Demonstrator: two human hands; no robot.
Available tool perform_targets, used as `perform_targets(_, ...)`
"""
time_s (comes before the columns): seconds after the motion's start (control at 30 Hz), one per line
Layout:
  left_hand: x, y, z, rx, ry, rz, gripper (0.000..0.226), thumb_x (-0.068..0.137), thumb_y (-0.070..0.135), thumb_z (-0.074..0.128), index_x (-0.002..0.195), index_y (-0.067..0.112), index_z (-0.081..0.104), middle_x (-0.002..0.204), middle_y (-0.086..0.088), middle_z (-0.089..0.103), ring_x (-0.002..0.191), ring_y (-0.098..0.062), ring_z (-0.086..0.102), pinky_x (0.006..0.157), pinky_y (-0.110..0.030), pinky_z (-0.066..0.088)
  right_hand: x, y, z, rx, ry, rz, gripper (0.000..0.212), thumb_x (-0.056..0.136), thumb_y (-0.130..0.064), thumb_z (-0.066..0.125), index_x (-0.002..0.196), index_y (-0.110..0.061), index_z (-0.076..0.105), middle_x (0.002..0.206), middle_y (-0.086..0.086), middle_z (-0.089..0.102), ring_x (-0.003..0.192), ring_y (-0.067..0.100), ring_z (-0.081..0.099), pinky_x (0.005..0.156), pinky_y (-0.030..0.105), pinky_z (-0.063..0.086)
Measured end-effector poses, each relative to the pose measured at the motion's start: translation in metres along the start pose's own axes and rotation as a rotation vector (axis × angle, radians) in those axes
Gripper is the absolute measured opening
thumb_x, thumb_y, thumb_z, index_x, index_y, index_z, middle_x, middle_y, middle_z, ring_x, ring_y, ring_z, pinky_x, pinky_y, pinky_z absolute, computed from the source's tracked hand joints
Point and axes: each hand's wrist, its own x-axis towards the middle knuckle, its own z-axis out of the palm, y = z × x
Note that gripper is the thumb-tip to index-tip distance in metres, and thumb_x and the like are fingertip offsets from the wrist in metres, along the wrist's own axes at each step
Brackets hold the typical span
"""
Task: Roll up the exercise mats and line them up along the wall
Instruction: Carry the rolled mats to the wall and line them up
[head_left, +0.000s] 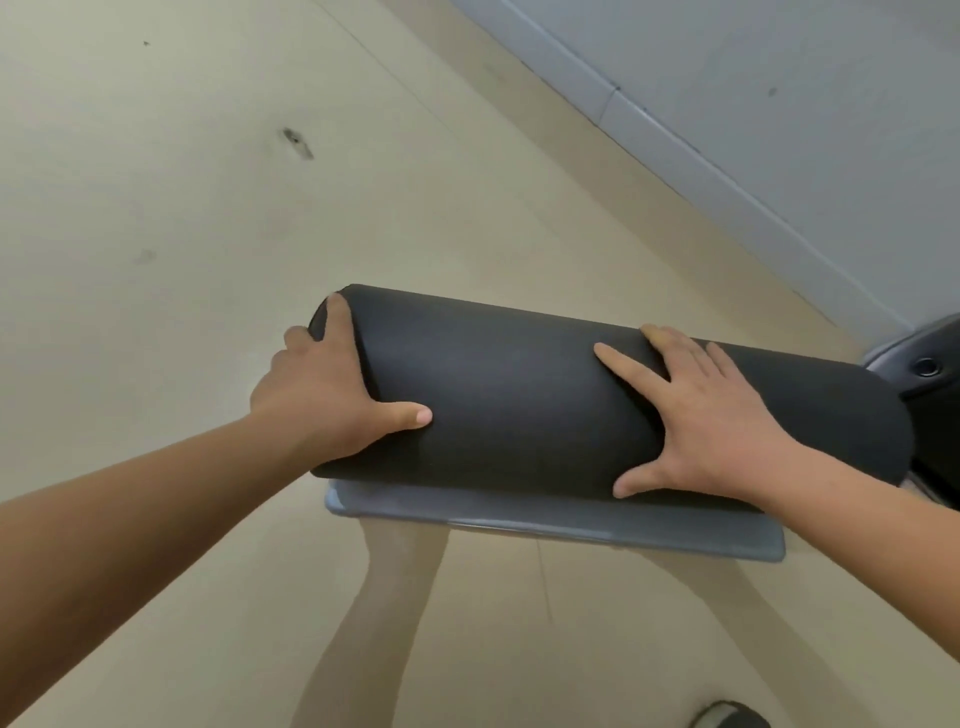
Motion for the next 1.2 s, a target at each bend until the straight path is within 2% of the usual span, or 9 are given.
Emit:
perform_targets(0.13, 0.009, 0.003, 0.004, -0.055, 0.029, -0.002, 0.137, 0.06, 0.073, 0.09, 0.163, 0.042, 0.006, 0.149, -0.016, 0.038, 0.128, -0.046, 0.054, 0.099, -0.059, 0.056, -0.036, 0.07, 0.016, 0.293, 0.124, 0.399, 0.129, 0.047, -0.115, 0.04, 0.162, -0.061, 0.014, 0.177, 0.003, -0.004, 0.164, 0.03, -0.005, 0.128, 0.068, 0.009)
perform_targets(0.23, 0.027, 0.007, 0.004, -0.052, 0.062, 0.024, 0.13, 0.049, 0.085, 0.082, 0.156, 0.043, 0.022, 0.142, -0.018, 0.047, 0.118, -0.049, 0.058, 0.092, -0.063, 0.058, -0.066, 0.111, 0.038, 0.58, 0.092, 0.776, 0.141, 0.036, -0.115, 0.05, 0.16, -0.066, 0.004, 0.177, 0.006, -0.008, 0.164, 0.035, -0.001, 0.124, 0.069, 0.019)
perform_targets(0.37, 0.067, 0.022, 0.019, -0.034, 0.088, 0.163, 0.118, 0.047, 0.092, 0.079, 0.147, 0.05, 0.034, 0.136, -0.015, 0.055, 0.113, -0.047, 0.061, 0.089, -0.066, 0.059, -0.088, 0.13, 0.069, 0.947, 0.14, 0.864, 0.154, 0.027, -0.096, 0.08, 0.153, -0.074, -0.006, 0.172, 0.005, 0.022, 0.153, 0.035, 0.037, 0.12, 0.059, 0.041)
perform_targets(0.47, 0.079, 0.074, 0.012, -0.009, 0.095, 0.186, 0.106, 0.065, 0.063, 0.094, 0.148, 0.034, 0.034, 0.14, -0.021, 0.046, 0.118, -0.051, 0.055, 0.091, -0.067, 0.056, -0.089, 0.139, 0.08, 1.037, 0.229, 0.955, 0.157, 0.026, -0.088, 0.088, 0.156, -0.07, 0.002, 0.166, 0.005, 0.03, 0.146, 0.037, 0.044, 0.116, 0.057, 0.045)
perform_targets(0.6, 0.103, 0.124, 0.002, 0.008, 0.065, 0.191, 0.11, 0.073, 0.055, 0.092, 0.159, 0.034, 0.027, 0.149, -0.02, 0.039, 0.133, -0.048, 0.048, 0.109, -0.065, 0.048, -0.087, 0.137, 0.085, 1.018, 0.29, 1.087, 0.147, 0.041, -0.08, 0.091, 0.158, -0.066, 0.004, 0.162, 0.01, 0.035, 0.141, 0.041, 0.046, 0.11, 0.054, 0.047)
perform_targets(0.83, 0.078, 0.116, 0.031, -0.334, 0.223, -0.115, 0.102, 0.071, 0.063, 0.088, 0.15, 0.023, 0.037, 0.147, -0.016, 0.045, 0.138, -0.046, 0.047, 0.109, -0.063, 0.047, -0.081, 0.133, 0.064, 0.79, 0.216, 1.06, 0.143, 0.05, -0.085, 0.086, 0.165, -0.054, 0.006, 0.165, 0.015, 0.018, 0.15, 0.043, 0.023, 0.118, 0.059, 0.035)
perform_targets(1.0, 0.052, 0.127, 0.059, -0.931, 0.051, -0.63, 0.123, 0.065, 0.073, 0.088, 0.158, 0.018, 0.03, 0.159, -0.01, 0.044, 0.14, -0.045, 0.048, 0.103, -0.058, 0.05, -0.046, 0.139, 0.009, 0.143, 0.119, 0.404, 0.145, 0.059, -0.086, 0.082, 0.164, -0.053, -0.013, 0.175, 0.01, -0.019, 0.162, 0.04, -0.012, 0.131, 0.063, 0.006)
perform_targets(1.1, 0.02, 0.141, 0.09, -1.265, -0.182, -0.68, 0.117, 0.07, 0.077, 0.084, 0.162, 0.028, 0.031, 0.161, -0.008, 0.045, 0.144, -0.048, 0.044, 0.112, -0.073, 0.041, -0.017, 0.129, -0.007, 0.154, -0.042, 0.282, 0.143, 0.063, -0.078, 0.085, 0.164, -0.054, -0.012, 0.176, 0.016, -0.003, 0.162, 0.042, 0.004, 0.131, 0.057, 0.013)
perform_targets(1.2, -0.005, 0.175, 0.12, -1.472, -0.338, -0.61, 0.113, 0.065, 0.073, 0.09, 0.157, 0.029, 0.04, 0.158, -0.01, 0.049, 0.138, -0.046, 0.053, 0.103, -0.07, 0.052, -0.008, 0.124, -0.005, 0.205, -0.056, 0.254, 0.139, 0.06, -0.073, 0.089, 0.165, -0.051, 0.0, 0.166, 0.015, 0.028, 0.152, 0.038, 0.031, 0.126, 0.053, 0.029)
